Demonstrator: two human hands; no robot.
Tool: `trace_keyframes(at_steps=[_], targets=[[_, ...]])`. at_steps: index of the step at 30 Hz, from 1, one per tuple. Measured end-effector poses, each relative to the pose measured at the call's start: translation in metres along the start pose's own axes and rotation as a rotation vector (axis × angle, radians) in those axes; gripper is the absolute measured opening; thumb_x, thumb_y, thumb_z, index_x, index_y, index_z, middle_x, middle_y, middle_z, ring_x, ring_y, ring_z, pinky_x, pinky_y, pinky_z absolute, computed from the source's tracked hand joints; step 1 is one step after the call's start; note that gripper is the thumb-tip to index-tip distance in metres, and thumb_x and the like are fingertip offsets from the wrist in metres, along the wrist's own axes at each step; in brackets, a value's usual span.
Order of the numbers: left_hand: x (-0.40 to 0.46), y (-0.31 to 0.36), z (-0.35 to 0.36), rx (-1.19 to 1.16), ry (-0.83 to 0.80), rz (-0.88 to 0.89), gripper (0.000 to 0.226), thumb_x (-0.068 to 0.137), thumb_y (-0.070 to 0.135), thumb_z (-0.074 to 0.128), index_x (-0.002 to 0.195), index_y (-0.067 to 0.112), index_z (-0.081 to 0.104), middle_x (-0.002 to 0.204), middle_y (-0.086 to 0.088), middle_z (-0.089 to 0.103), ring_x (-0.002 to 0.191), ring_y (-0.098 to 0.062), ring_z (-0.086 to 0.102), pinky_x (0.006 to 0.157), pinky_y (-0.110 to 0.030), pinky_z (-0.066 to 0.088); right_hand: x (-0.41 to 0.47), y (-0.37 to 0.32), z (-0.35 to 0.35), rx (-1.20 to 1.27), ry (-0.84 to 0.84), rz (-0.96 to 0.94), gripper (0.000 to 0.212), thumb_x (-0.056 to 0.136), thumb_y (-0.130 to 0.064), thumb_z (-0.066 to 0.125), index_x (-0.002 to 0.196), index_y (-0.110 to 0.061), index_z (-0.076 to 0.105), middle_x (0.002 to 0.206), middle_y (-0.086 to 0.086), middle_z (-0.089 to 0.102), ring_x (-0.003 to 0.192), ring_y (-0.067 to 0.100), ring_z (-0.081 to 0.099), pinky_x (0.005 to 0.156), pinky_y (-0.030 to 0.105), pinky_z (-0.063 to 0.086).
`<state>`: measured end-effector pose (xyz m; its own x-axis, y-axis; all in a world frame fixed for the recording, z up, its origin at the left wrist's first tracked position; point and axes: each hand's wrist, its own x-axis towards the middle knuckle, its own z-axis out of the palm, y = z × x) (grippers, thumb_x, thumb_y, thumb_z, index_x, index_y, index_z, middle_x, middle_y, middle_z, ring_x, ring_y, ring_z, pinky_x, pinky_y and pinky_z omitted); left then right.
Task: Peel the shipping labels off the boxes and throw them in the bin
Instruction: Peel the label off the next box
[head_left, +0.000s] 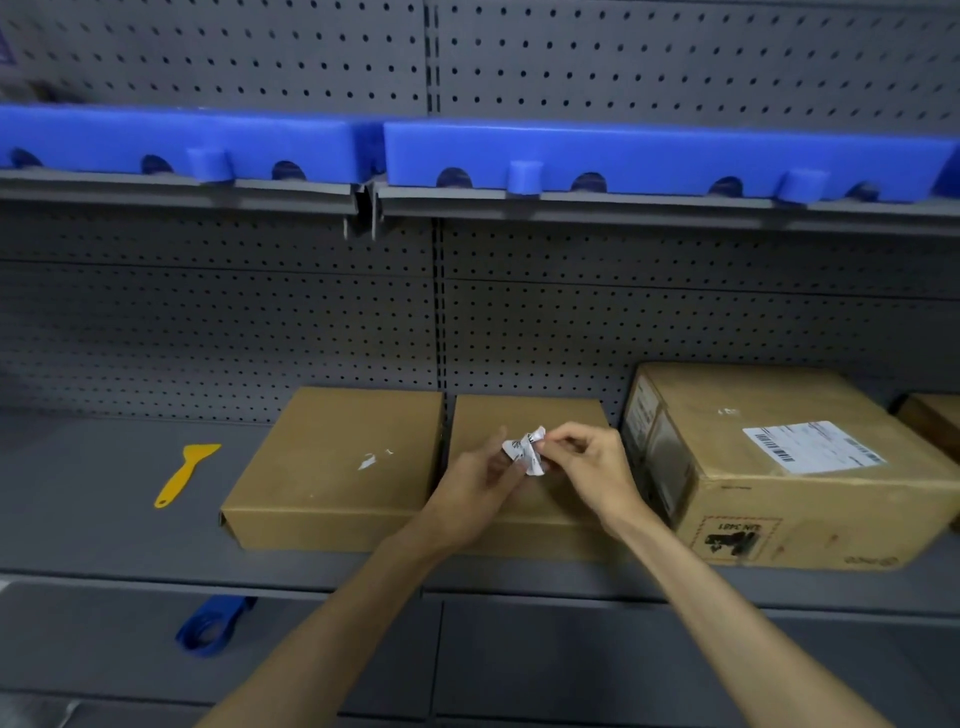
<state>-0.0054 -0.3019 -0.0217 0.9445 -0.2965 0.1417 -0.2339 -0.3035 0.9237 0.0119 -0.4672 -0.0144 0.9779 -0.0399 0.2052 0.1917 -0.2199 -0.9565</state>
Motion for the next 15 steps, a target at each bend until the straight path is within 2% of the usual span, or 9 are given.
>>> trace_keyframes(at_steps=[2,5,7,9,13,15], targets=[[0.001,-0.002,-0.001,0.054,0.038,0.026,0.06,0.096,0.024,0.059,0.148,0.011,0.032,0.091,0.014,0.07,0.087,0.005,0.065,0.08,-0.011,0.049,0.0,-0.002,0.0,0.035,-0.014,0.044,0.017,0.084,0.0,0.069,0.073,-0.011,0.075,0.062,0.002,0.068,0.058,0.009,0.058,0.061,0.016,0.047],[0.001,-0.001,-0.002,0.07,0.059,0.062,0.061,0.091,0.028,0.066,0.145,0.014,0.04,0.097,0.01,0.071,0.092,0.001,0.065,0.087,-0.016,0.05,-0.001,-0.009,0.0,0.084,-0.045,0.096,0.013,0.086,-0.001,0.067,0.084,-0.008,0.077,0.074,0.007,0.071,0.064,0.009,0.059,0.064,0.014,0.047],[0.003,-0.002,-0.005,0.182,0.037,0.132,0.049,0.09,0.034,0.065,0.136,0.026,0.051,0.098,0.013,0.067,0.091,-0.001,0.062,0.087,-0.022,0.051,-0.002,-0.012,0.0,0.064,-0.089,0.105,0.012,0.087,-0.004,0.067,0.089,-0.01,0.077,0.082,-0.001,0.074,0.072,0.003,0.064,0.07,0.008,0.047],[0.004,-0.006,-0.008,0.302,0.002,0.179,0.032,0.092,0.038,0.061,0.124,0.032,0.056,0.096,0.011,0.062,0.086,-0.006,0.059,0.08,-0.03,0.051,-0.003,-0.014,0.001,0.022,-0.156,0.122,0.014,0.09,-0.008,0.064,0.095,-0.009,0.077,0.086,-0.006,0.075,0.077,-0.003,0.065,0.074,0.005,0.046],[0.005,-0.012,-0.009,0.443,-0.018,0.238,0.013,0.098,0.038,0.051,0.109,0.03,0.053,0.089,0.014,0.056,0.077,0.002,0.055,0.067,-0.015,0.04,-0.005,-0.013,0.002,-0.046,-0.306,0.145,0.022,0.096,-0.016,0.056,0.099,-0.013,0.077,0.097,-0.009,0.076,0.096,-0.001,0.066,0.089,0.008,0.042],[0.007,-0.014,-0.009,0.524,0.011,0.279,0.014,0.099,0.035,0.048,0.109,0.026,0.054,0.092,0.011,0.056,0.077,-0.001,0.054,0.068,-0.018,0.041,-0.004,-0.012,0.002,-0.074,-0.32,0.133,0.02,0.095,-0.015,0.058,0.097,-0.013,0.078,0.098,-0.009,0.075,0.1,0.001,0.066,0.095,0.013,0.042]])
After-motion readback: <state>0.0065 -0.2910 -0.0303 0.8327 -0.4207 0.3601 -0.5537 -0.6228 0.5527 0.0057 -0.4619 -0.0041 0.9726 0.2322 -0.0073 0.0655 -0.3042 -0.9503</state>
